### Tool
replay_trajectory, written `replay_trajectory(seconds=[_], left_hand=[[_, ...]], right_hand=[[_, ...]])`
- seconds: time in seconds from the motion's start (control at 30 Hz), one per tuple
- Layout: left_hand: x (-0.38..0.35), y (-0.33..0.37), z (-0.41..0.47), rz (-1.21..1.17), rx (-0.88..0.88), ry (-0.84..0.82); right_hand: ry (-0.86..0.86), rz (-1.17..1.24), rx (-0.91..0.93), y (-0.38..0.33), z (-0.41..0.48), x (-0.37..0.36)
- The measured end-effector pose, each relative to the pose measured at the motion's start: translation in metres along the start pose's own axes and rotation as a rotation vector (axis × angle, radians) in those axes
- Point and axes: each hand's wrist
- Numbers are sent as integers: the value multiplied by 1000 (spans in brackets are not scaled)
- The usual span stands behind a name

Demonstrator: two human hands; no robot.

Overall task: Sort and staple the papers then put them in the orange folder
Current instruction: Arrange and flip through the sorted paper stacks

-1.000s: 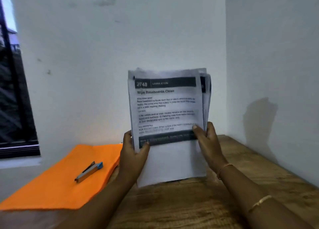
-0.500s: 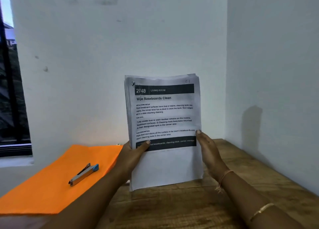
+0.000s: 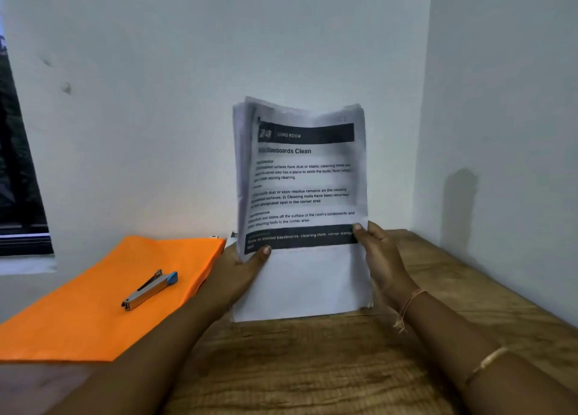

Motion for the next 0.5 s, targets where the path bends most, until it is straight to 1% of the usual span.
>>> replay_trajectory(seconds=[0.1, 0.13, 0.2, 0.27, 0.33, 0.37, 0.43, 0.5], left_hand=[[1, -5, 2, 93, 49, -33], [2, -4, 3, 80, 81, -40], [6, -2, 2, -47, 185, -92], [11, -2, 0, -171, 288, -154], [15, -3, -1, -176, 378, -256], [16, -3, -2, -155, 416, -331], [16, -1, -5, -115, 472, -438], [15, -2, -4, -147, 501, -415]], right_hand=[[12, -61, -52, 5, 0, 2], [19, -76, -57, 2, 0, 1], [8, -52, -98, -4, 1, 2], [-53, 54, -248, -9, 1, 4], [-118, 102, -412, -13, 0, 9], [-128, 79, -450, -11, 0, 11], [-113, 22, -468, -8, 1, 14], [-95, -24, -469, -6, 1, 14]])
Point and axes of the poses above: each hand's wrist, its own z-axis towards the middle knuckle, its own x-axis out of the back of the hand, y = z × x, and after that the axes turned 6 degrees about z, right-handed
